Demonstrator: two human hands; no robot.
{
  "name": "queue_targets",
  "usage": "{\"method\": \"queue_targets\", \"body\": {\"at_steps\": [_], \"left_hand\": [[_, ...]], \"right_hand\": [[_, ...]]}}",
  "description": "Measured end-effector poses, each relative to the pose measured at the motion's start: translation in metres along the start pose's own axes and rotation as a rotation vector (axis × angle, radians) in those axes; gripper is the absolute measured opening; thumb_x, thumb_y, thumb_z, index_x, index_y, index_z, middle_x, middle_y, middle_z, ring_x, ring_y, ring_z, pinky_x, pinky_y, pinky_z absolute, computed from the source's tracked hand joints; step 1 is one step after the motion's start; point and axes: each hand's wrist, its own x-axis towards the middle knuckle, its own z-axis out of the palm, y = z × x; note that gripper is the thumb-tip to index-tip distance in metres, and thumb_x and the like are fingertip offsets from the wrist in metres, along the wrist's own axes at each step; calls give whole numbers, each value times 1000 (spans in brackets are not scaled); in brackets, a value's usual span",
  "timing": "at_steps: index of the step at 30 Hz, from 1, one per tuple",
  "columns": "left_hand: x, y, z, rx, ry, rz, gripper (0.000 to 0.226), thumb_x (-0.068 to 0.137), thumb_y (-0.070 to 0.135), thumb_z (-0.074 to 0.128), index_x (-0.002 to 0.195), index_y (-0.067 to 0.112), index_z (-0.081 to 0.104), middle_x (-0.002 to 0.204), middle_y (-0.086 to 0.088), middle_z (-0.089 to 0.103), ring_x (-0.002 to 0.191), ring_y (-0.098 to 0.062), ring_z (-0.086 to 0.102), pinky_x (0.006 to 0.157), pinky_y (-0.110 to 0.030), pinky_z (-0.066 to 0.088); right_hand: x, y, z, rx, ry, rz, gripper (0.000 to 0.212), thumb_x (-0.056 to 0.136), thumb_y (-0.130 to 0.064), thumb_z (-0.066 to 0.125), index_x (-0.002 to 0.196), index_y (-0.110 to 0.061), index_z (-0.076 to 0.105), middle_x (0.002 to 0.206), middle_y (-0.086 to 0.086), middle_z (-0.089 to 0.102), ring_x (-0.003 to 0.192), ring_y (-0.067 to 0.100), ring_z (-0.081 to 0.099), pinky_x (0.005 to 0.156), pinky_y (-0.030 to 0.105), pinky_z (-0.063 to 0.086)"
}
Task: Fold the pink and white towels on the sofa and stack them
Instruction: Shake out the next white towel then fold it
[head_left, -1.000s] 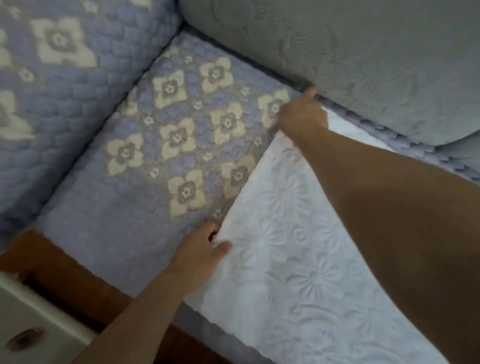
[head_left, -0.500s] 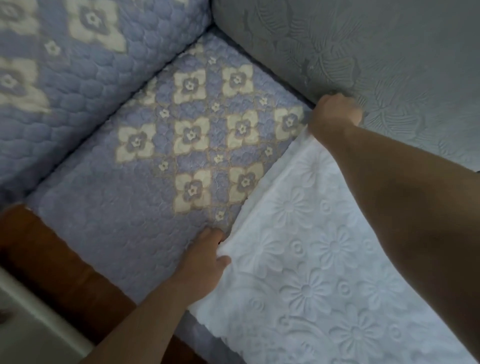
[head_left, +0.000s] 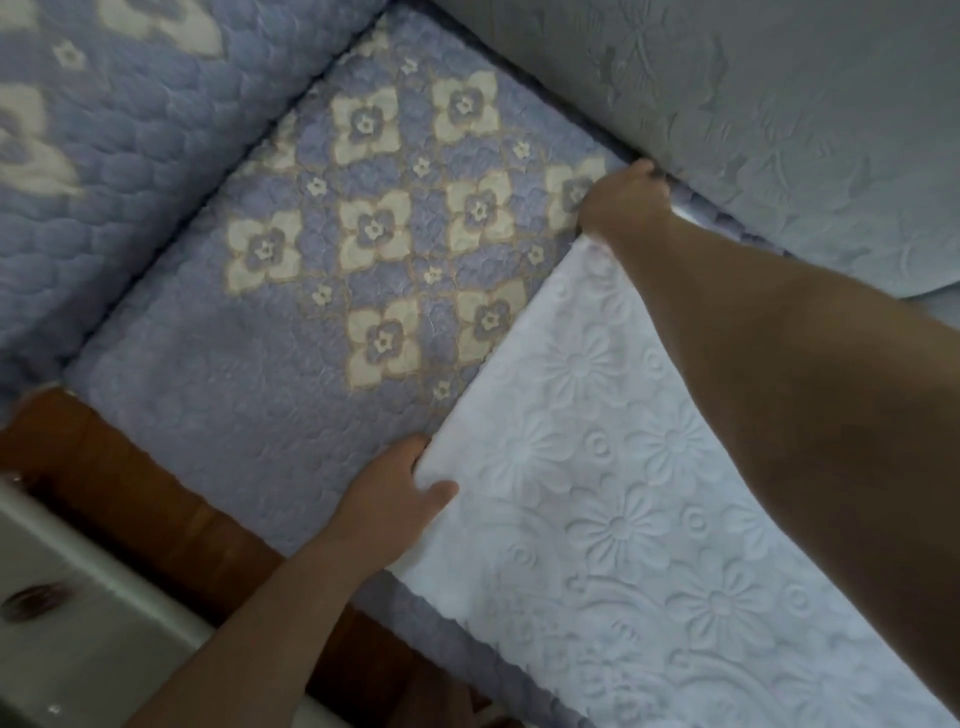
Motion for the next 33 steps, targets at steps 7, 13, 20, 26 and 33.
{"method": "queue_targets", "body": {"at_steps": [7, 13, 20, 26, 33], "left_hand": [[-69, 86, 50, 47, -268, 213, 29, 93, 34, 66, 116, 36, 48, 107, 25, 53, 95, 4, 54, 76, -15, 40], [-133, 141, 187, 144, -703, 285, 26, 88, 22, 61, 104, 36, 47, 92, 12, 59, 78, -5, 58, 65, -20, 43], [-215, 163, 383, 192, -746, 290, 31, 85, 6, 57, 106, 27, 47, 98, 2, 58, 85, -19, 62, 71, -40, 60], [-276, 156, 565, 182, -471, 221, 32, 86, 6, 56, 107, 29, 47, 98, 7, 59, 84, -12, 63, 73, -37, 60], [-327, 183, 700, 281, -268, 307, 27, 90, 4, 55, 109, 22, 48, 102, 4, 54, 83, -14, 57, 70, -26, 52]], "right_hand": [[-18, 80, -55, 497, -17, 57, 49, 99, -12, 48, 145, 0, 40, 142, 15, 50, 126, 28, 54, 99, 27, 46], [-71, 270, -175, 703, 232, 367, 23, 80, 5, 50, 89, -15, 57, 77, 3, 52, 61, 17, 52, 62, 25, 47], [-140, 526, -239, 352, 303, 417, 21, 74, 1, 43, 63, -16, 48, 77, 4, 50, 73, 19, 53, 61, 27, 42], [-144, 705, -232, 463, 375, 387, 9, 81, -15, 55, 78, -22, 60, 84, 0, 60, 80, 18, 58, 63, 27, 43], [-140, 832, -245, 525, 352, 209, 12, 84, -19, 51, 89, -15, 61, 85, 4, 60, 86, 31, 69, 65, 45, 60]]}}
